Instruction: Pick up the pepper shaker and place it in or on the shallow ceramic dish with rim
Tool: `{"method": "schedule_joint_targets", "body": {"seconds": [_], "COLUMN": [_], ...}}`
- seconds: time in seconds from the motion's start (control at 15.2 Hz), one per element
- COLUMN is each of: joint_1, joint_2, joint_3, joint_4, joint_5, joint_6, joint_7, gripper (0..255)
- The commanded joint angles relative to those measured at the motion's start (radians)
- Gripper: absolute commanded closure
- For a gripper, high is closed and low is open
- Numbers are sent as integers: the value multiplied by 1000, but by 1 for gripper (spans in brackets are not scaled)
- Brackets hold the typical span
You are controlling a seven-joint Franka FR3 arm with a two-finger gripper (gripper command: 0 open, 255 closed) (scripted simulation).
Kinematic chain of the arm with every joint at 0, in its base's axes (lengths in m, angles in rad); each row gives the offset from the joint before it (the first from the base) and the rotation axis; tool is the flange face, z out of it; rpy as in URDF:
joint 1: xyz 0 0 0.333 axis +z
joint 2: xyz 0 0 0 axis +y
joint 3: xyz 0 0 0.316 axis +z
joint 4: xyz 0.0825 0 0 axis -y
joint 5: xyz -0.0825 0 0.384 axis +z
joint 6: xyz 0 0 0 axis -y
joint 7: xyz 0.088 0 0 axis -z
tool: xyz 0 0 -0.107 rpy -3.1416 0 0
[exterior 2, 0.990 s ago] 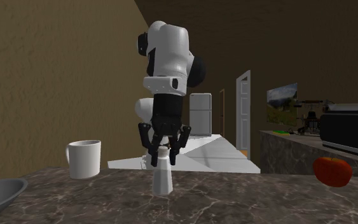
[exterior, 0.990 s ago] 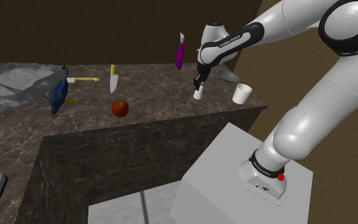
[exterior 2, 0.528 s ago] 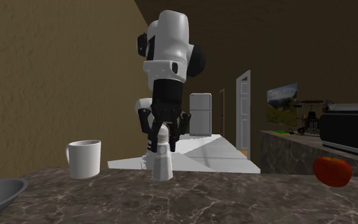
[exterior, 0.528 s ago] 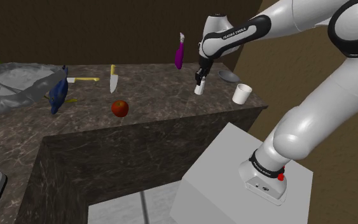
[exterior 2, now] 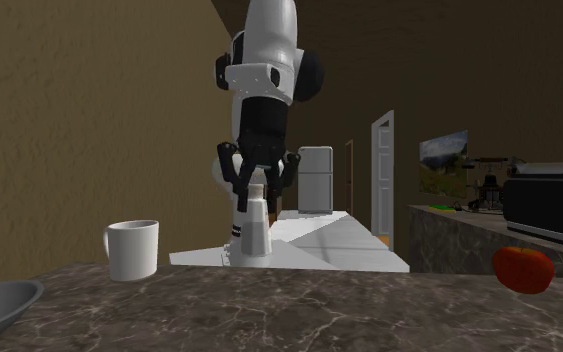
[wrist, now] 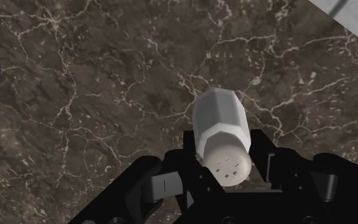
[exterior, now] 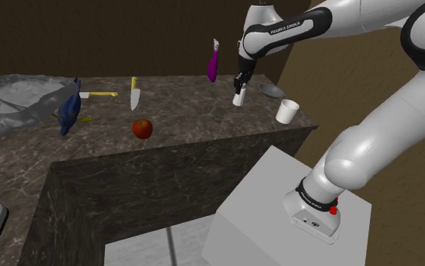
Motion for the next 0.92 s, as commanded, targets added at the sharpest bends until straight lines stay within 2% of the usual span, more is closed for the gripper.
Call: {"method": "schedule_joint_targets", "body": {"seconds": [0.0, 0.46, 0.86], "joint_1": [0, 2, -57], "joint_2": [-12, -39, 15], "joint_3": [1, 6, -85], "joint_4": [19, 76, 147], "joint_5": [0, 1, 9], "joint_6": [-31, -115, -117], "joint_7": [-2, -6, -163], "gripper": [255, 255, 255]}}
